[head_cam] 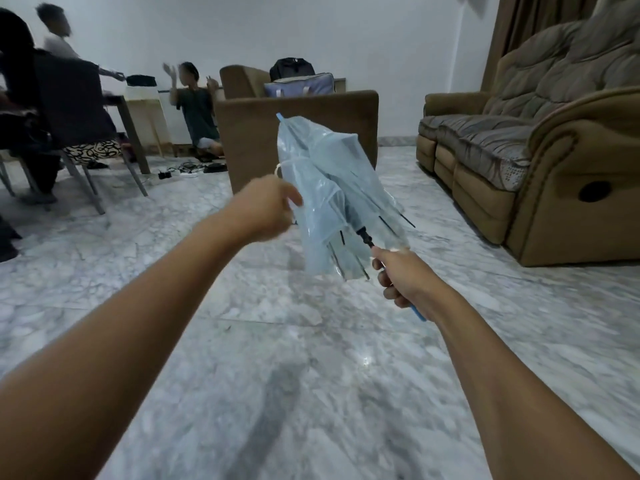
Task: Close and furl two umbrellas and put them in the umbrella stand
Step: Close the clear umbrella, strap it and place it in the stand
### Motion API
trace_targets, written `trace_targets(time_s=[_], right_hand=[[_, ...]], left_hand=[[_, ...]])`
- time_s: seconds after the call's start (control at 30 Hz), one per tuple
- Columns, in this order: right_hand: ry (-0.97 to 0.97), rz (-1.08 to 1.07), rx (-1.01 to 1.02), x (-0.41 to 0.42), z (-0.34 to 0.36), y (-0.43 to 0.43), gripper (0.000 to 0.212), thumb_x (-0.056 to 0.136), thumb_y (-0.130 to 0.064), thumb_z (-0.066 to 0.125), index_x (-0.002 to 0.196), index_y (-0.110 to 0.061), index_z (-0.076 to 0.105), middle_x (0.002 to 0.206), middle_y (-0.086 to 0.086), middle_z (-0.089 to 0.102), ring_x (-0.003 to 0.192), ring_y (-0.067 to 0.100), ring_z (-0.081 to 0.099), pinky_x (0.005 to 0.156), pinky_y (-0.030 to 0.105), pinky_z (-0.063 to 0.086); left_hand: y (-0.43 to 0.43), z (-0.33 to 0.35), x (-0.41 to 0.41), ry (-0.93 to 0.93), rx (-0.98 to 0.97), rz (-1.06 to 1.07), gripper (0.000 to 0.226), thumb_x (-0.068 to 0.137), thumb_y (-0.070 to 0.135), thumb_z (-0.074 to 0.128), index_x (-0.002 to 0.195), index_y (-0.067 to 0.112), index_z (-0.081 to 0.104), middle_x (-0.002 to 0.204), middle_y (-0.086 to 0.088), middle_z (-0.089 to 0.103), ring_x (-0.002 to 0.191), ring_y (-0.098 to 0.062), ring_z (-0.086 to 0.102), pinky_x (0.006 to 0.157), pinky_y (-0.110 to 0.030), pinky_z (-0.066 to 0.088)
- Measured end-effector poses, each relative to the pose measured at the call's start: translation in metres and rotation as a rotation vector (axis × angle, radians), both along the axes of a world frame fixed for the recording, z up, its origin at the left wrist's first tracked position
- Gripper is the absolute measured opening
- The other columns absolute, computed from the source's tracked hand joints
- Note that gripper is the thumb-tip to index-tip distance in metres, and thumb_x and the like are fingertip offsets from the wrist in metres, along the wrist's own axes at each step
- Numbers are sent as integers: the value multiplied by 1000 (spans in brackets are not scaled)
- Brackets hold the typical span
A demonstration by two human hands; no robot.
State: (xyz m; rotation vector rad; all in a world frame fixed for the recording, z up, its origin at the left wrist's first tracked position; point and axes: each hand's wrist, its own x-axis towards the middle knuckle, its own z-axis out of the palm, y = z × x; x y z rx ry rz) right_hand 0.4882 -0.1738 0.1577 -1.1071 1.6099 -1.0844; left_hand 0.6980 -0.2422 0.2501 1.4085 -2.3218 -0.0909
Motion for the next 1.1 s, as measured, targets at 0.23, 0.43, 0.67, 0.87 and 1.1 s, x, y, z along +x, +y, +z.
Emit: trace_targets(time_s=[0.23,0.43,0.67,0.87,1.1], right_hand=[[257,108,-2,-17,20,5,40,96,-46,55,72,-16,46,48,-4,34,40,14,19,39,19,17],[494,199,-100,-20,25,1,62,86,-52,69,56,-21,25,54,-2,20,36,12,22,54,29,18],[1028,-5,-135,-53,73,-5,49,75,-72,63,46,-33,61,46,-9,51,53,15,50,52,29,30],[1233,-229,-337,-79,157,-19,31,88,-56,59,109,-36,72,111,-3,66,111,20,55,112,44,27],[785,-682,-635,-87,332,9,36,87,-25,63,122,-22,66,133,7,56,125,29,51,114,58,28]], left_hand=[[-81,5,60,-426,-474,214,103,82,21,72,156,22,0,162,-15,1,149,-35,4,117,-56,17],[-85,6,53,-681,-356,32,100,76,54,71,153,15,21,163,-6,13,151,-26,-1,118,-60,-1],[-66,-17,38,-287,-302,-115,54,68,42,82,110,16,60,107,-7,64,104,-31,60,92,-42,42],[-64,39,3,-160,-326,2,61,63,53,79,102,14,54,100,-9,62,89,-33,59,69,-39,49],[-25,199,-46,-9,-286,106,57,64,45,77,103,13,52,101,-9,61,93,-33,58,70,-39,45]])
